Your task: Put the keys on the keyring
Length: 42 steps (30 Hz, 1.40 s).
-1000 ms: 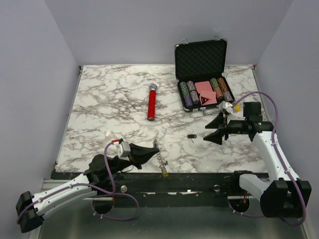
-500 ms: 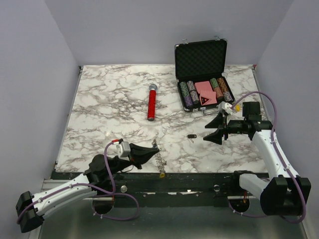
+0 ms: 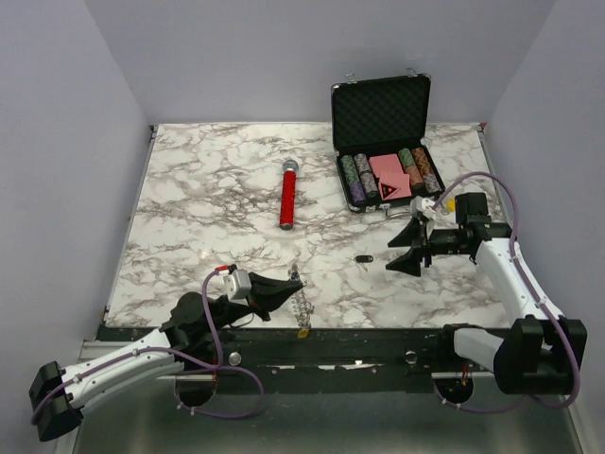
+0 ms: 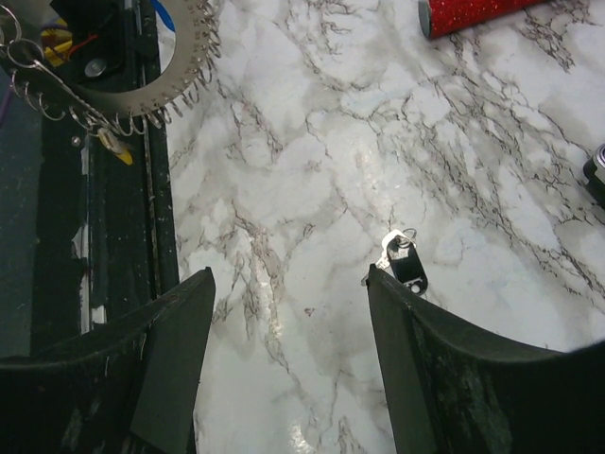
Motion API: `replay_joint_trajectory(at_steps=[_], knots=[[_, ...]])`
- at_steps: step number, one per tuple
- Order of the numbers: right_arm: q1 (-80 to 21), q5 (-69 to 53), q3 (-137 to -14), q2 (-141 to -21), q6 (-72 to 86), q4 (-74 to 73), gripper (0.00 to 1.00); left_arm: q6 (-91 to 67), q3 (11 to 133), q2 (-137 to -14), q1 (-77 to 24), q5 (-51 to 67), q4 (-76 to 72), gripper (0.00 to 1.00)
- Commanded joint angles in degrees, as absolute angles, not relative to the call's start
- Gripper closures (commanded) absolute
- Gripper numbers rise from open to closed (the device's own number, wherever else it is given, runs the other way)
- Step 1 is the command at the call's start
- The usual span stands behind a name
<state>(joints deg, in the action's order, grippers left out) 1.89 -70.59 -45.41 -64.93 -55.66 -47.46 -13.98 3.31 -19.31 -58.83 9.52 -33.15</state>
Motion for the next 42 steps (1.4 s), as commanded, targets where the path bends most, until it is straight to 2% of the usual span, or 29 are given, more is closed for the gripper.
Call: replay_joint_trajectory(at_steps=[1,5,9,15,22,28,42], knots=[[2.11,-67.59,-46.93,-68.02,-59.76,-49.39,0.27,-11.95,3.34,-20.13,-58.45,10.02,-35.51,1.0],[0.71,-64.26,-46.06,-71.45,-57.94,-45.29,0.31,-11.78,3.34,-19.78,-58.45,9.93,-35.07,1.0],[-6.05,-55.92,-46.66,-74.35,-40.2,-33.95,0.35,-11.6,3.34,-19.07,-58.45,9.23,-34.54,1.0],[-11.95,-46.42,-50.18,-82.43,-26.04,-27.52,0.41,-11.51,2.99,-18.37,-58.45,8.09,-34.19,1.0],[-17.92,-38.95,-52.73,-89.55,-21.1,-26.19,0.47,-12.13,2.64,-17.67,-58.45,7.47,-33.75,1.0],[-19.34,-34.81,-55.63,-93.95,-18.81,-26.19,0.56,-12.3,2.64,-17.58,-58.36,7.29,-33.4,1.0],[-21.09,-30.94,-59.15,-99.75,-18.19,-27.33,0.58,-11.95,2.46,-16.79,-58.45,6.86,-32.78,1.0]])
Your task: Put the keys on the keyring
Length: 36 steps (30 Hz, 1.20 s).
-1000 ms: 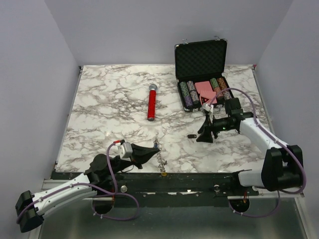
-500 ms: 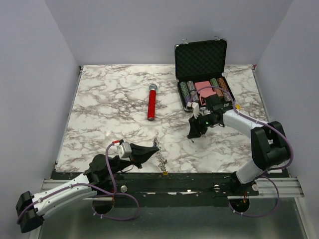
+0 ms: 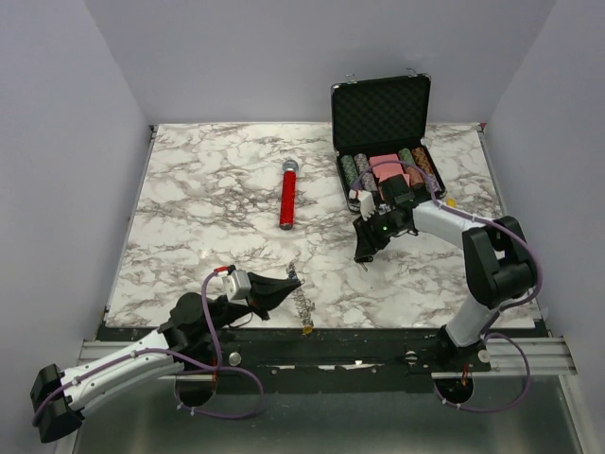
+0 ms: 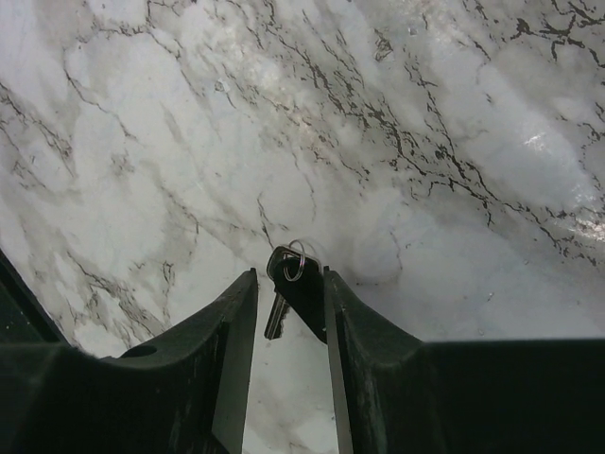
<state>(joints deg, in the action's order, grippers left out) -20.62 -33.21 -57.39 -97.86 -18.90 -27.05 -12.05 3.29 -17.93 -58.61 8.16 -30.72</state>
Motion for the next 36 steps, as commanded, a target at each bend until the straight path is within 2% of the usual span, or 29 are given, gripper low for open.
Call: replay_joint_trajectory(at_steps=[1,36], knots=[[-21.18,-30.85,-59.41,-100.1,-18.28,-27.42,0.59,-11.87,2.46,-16.7,-58.45,6.77,-32.7,1.0],[-23.55,-30.23,-61.0,-101.51,-19.95,-29.79,0.67,-11.69,1.93,-16.7,-58.36,6.24,-32.7,1.0]])
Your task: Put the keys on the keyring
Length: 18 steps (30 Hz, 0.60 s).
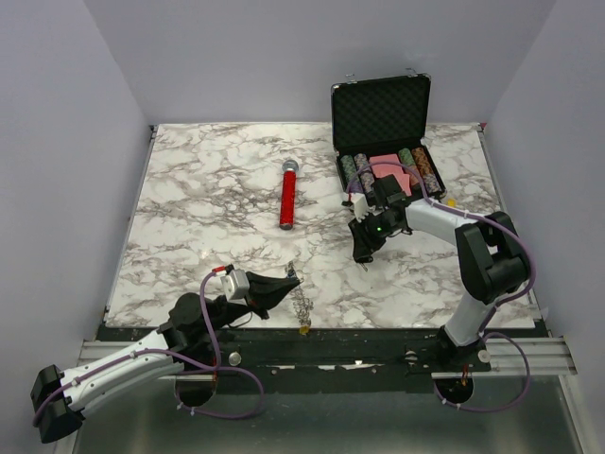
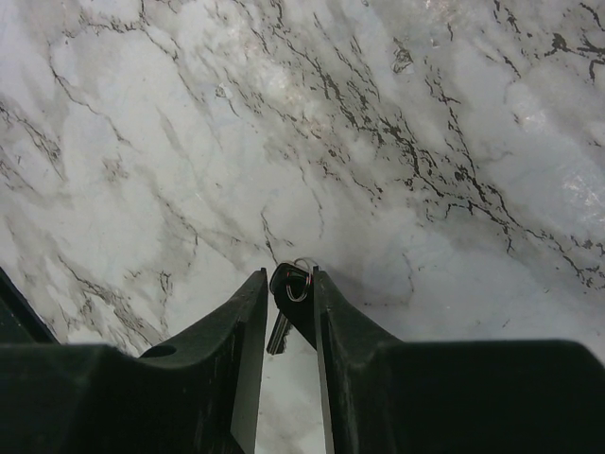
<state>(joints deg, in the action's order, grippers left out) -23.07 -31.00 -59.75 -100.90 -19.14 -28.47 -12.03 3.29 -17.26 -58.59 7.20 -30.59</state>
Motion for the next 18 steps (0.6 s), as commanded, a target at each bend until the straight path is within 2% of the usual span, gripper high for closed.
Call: replay_joint_trajectory(at_steps=[1,18], knots=[[-23.55,-30.23,-61.08,-101.43,-20.04,-29.97,0.67,-11.6,1.93,-16.61,-58.36,6.15,-32.61,1.0],[-23.99,-29.27,-61.79,-102.22,-20.13,-30.41,0.71,-11.6,1.76,-16.96,-58.36,6.06,-32.96,1.0]])
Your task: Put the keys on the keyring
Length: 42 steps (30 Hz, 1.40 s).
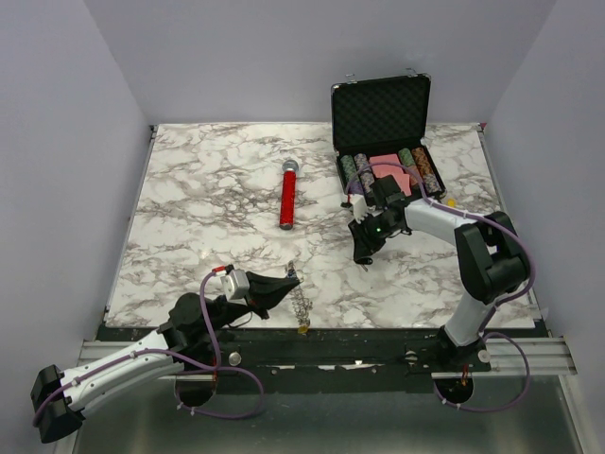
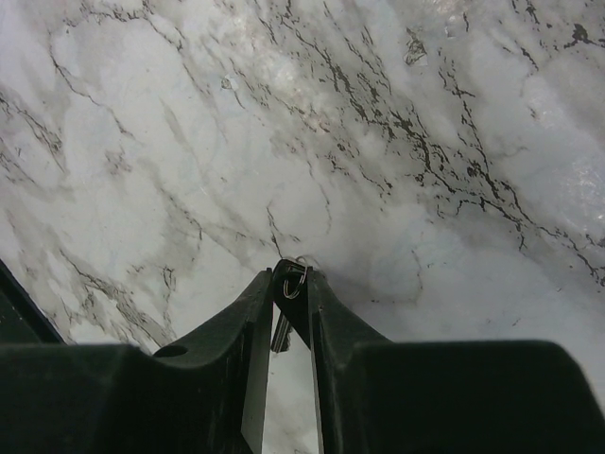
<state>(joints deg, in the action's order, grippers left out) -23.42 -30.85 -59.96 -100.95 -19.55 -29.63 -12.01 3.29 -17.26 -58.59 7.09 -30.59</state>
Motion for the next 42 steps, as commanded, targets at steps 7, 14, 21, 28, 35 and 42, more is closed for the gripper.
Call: replay_joint_trajectory(at_steps=[7,14,21,28,35,42], knots=[[-24.34,-29.0,-62.23,-102.83,-20.13,-30.59,0.72,-11.6,1.76,-17.14,-58.36,5.98,-32.96,1.0],[-24.52,-28.83,-62.49,-102.83,-20.3,-31.03,0.77,-11.51,1.67,-17.23,-58.45,5.89,-32.96,1.0],[-24.61,-28.65,-62.49,-102.48,-20.39,-31.2,0.77,-11.43,1.67,-17.23,-58.36,5.8,-32.96,1.0],[-24.52,-28.13,-62.67,-102.39,-20.57,-31.38,0.75,-11.34,1.67,-17.49,-58.36,5.63,-33.05,1.0],[-24.61,-28.04,-62.75,-101.6,-20.74,-31.82,0.75,-11.34,1.67,-17.4,-58.36,5.63,-32.96,1.0],[-24.61,-28.12,-62.75,-101.25,-20.83,-32.34,0.76,-11.34,1.58,-17.4,-58.45,5.54,-32.96,1.0]])
